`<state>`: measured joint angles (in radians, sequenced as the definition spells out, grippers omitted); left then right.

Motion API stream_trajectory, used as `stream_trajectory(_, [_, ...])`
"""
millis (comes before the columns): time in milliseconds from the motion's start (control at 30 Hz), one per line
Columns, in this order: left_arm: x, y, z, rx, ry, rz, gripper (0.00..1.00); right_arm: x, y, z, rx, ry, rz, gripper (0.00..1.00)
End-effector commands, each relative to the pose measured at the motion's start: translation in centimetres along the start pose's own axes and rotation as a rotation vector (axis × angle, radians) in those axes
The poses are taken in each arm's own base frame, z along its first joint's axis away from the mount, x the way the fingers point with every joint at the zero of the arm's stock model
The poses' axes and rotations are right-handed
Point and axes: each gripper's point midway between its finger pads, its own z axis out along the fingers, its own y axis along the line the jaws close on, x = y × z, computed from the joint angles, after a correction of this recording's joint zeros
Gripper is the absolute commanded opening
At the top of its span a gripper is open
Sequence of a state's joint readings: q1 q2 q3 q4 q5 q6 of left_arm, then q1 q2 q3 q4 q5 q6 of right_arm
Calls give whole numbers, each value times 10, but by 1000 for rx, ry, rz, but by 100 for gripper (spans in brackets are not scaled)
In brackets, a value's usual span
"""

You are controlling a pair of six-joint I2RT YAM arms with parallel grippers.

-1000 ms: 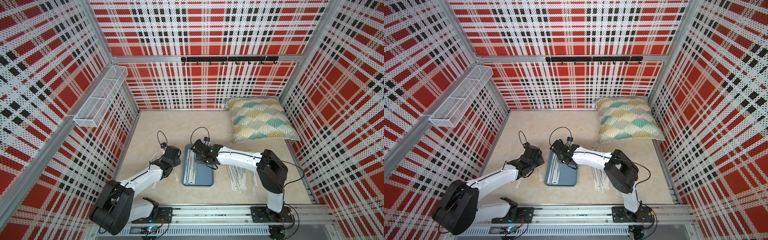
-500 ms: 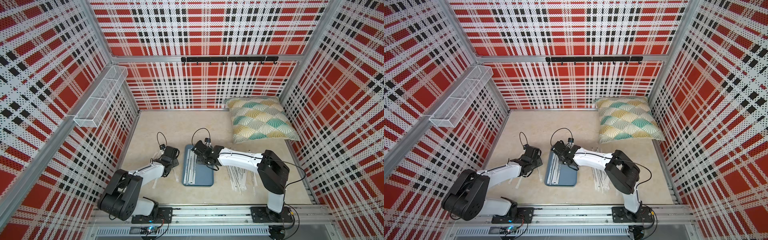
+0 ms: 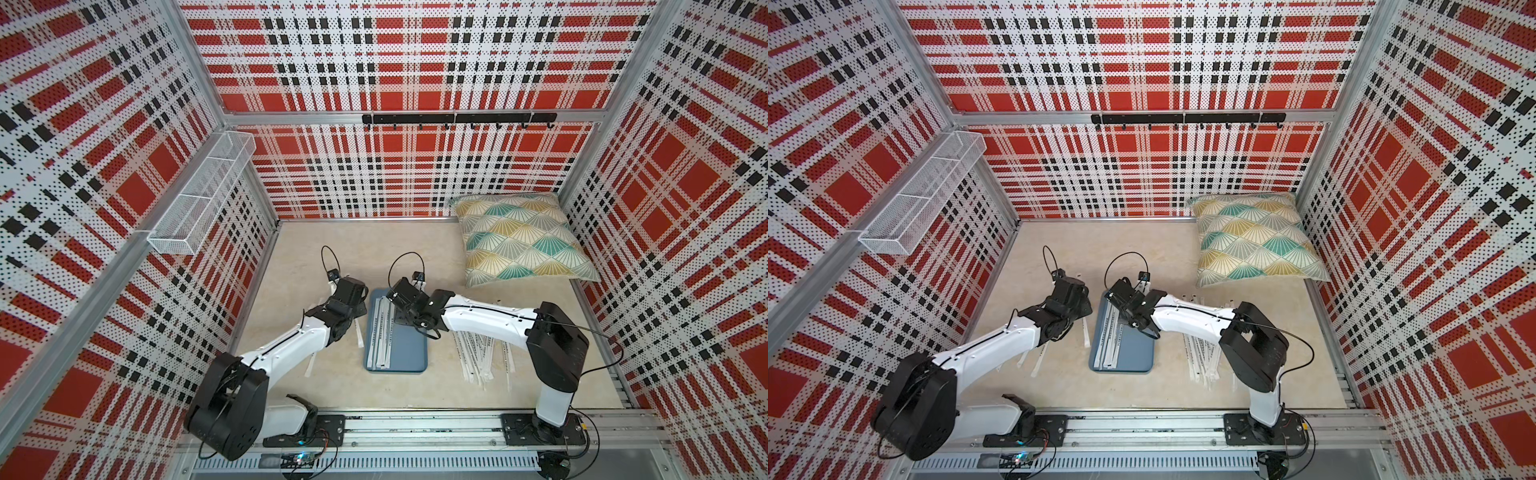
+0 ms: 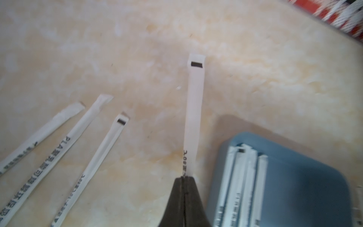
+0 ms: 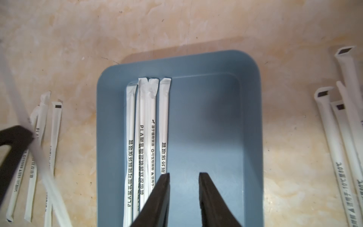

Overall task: Put the straws into the storage box
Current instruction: Pick up the straw from the center of the board, then place the straw in the storage box.

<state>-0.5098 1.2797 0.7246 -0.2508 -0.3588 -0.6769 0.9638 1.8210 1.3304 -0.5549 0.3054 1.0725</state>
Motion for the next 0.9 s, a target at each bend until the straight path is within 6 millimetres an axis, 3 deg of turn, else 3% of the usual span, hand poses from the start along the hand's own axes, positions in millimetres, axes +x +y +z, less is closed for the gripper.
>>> stream_trajectory(0, [14,-37,-20,83,21,58,1,-20,-19,-13,26,-58,26,32])
stream_trajectory(67, [43,-71,-27,169,76,97,0,-25,-27,-16,38,-73,36,32])
stream_trajectory(133, [74,-90,-26,191,132,155,0,-30,-34,-19,51,-86,45,32])
stream_trajectory(267, [112,-90,-6,186,206,146,0,-32,-40,-22,58,-97,57,32])
stream_trajectory(667, [131,-69,26,79,202,203,2,-20,-50,-16,76,-67,54,31])
stream_trajectory(867, [121,-72,25,85,185,198,11,-19,-50,-14,77,-63,54,31])
